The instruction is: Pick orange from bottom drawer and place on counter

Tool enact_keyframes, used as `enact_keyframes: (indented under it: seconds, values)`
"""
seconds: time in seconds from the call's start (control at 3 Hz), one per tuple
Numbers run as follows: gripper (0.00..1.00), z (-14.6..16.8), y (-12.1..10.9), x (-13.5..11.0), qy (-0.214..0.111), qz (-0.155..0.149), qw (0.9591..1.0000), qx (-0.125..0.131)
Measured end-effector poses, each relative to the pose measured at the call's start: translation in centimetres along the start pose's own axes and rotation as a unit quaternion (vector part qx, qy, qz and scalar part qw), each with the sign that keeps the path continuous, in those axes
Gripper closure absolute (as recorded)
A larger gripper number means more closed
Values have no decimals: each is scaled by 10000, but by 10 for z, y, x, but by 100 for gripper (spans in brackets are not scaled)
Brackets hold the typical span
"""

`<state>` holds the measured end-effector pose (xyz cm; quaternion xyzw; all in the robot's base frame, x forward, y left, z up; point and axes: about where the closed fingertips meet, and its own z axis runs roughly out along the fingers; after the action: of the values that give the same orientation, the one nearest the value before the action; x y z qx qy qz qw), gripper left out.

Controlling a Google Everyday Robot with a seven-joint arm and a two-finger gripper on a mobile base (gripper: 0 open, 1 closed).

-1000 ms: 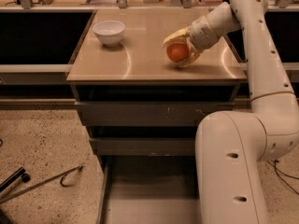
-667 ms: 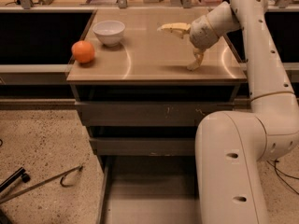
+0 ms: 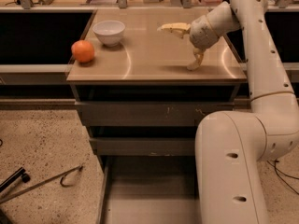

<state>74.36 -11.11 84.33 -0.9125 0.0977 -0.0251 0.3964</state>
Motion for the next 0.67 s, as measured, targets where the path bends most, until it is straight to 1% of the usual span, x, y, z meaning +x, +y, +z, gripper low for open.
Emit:
enact_keyframes:
  seconds: [0.67]
  values:
    - [0,-4,-4,0,0,0,10000,0]
